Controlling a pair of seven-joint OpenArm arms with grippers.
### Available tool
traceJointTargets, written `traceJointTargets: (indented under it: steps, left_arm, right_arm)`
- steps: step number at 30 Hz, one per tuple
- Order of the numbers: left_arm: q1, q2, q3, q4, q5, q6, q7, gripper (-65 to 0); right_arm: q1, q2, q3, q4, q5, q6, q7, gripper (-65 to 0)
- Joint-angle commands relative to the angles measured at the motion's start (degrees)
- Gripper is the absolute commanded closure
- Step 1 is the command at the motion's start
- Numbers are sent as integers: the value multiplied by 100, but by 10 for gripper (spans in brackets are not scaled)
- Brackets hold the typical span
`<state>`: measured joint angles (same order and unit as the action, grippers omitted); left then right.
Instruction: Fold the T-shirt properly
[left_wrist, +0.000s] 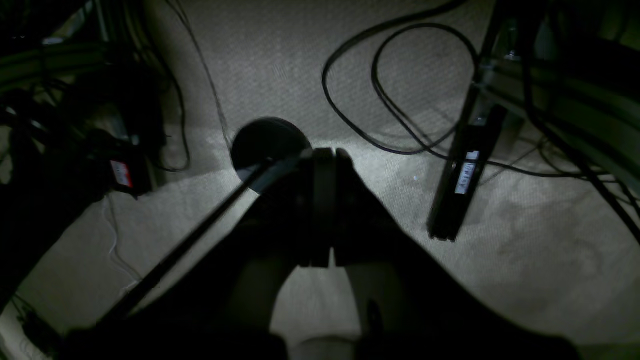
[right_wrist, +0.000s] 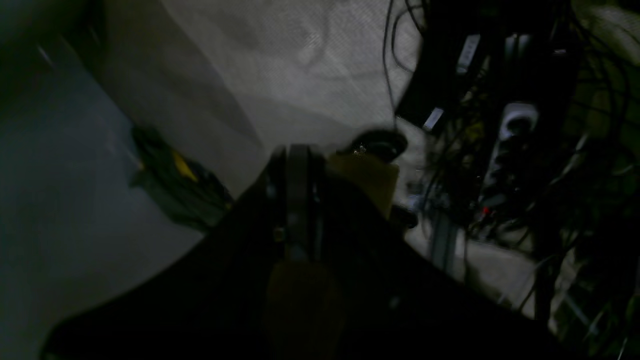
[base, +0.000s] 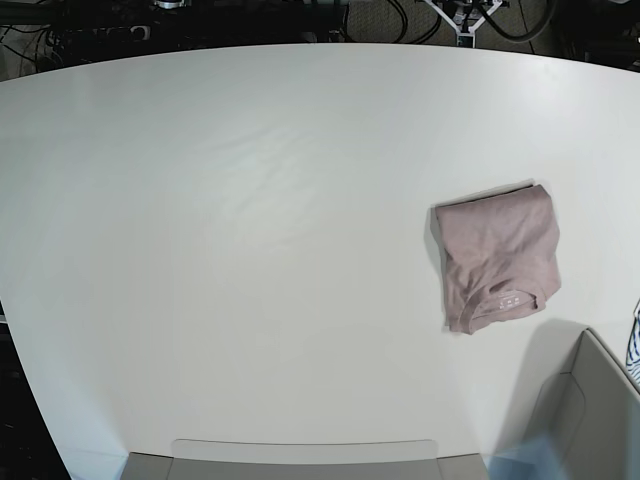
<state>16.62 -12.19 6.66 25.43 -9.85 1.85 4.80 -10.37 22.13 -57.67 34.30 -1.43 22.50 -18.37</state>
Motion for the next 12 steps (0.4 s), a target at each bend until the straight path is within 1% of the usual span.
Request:
traceJointTargets:
  steps: [1, 4, 7, 10, 12]
  left_arm:
    - [-14, -25, -2, -42, 22, 22, -27, 0]
    - [-31, -8, 7, -112, 22, 22, -18, 0]
    - [-40, 71, -11, -112, 22, 22, -9, 0]
    - [-40, 98, -11, -112, 31, 22, -9, 0]
    - [-40, 115, 7, -112, 31, 22, -9, 0]
  right_arm:
    - [31, 33, -57, -77, 24, 66, 136, 0]
    - [145, -37, -128, -560, 24, 66, 699, 0]
    - [206, -134, -136, -1061, 24, 66, 1094, 0]
    - [233, -248, -136, -1597, 16, 66, 1367, 0]
    - [285, -327, -136, -1844, 16, 66, 1384, 0]
